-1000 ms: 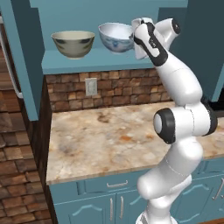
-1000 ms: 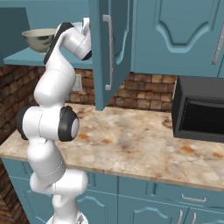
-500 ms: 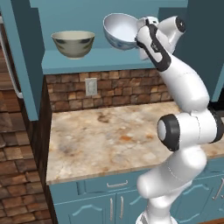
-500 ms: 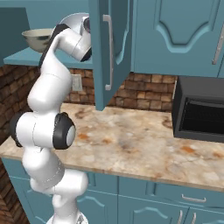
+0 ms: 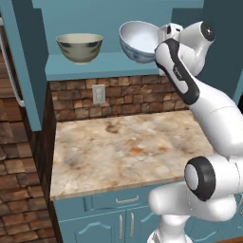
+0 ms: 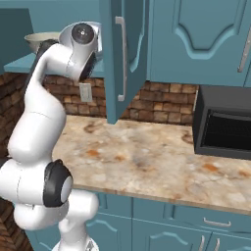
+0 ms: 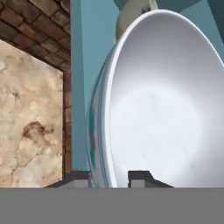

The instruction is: Pick up the bowls from the cabinet and place each bowl in front of a stool on the dining counter.

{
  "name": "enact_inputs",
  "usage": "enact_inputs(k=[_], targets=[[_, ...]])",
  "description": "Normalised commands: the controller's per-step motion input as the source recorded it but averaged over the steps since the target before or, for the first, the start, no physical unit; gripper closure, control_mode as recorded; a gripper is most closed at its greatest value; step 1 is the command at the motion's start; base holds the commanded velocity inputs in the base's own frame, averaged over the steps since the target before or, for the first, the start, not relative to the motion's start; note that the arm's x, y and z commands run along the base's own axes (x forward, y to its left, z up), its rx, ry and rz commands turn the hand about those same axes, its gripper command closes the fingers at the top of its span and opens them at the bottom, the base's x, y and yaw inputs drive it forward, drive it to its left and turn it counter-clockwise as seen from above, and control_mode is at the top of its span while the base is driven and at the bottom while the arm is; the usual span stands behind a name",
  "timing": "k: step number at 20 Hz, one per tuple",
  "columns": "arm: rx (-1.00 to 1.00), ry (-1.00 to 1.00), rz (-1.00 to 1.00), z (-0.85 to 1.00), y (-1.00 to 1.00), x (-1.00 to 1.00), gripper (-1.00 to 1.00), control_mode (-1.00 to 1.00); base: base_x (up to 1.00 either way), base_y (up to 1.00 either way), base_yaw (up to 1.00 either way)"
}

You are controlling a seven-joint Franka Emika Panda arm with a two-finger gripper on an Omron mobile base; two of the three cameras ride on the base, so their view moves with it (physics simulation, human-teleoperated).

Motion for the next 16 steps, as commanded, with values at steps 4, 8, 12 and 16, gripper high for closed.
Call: enact_inputs(k=[4,8,12,16], targets=[[0.12,0.27,-0.11,0.11,0.02,-0.97,1.0,-1.0,0.0,0.0,0.0],[0.05,0.29,-0.13,0.37,0.03,-0.91,1.0,-1.0,0.0,0.0,0.0],[-0.06,0.27,-0.09,0.14,0.08,-0.94,1.0,-1.0,0.0,0.0,0.0],[-0.15,0.14,-0.09,-0.07,0.22,-0.97,1.0,-1.0,0.0,0.0,0.0]])
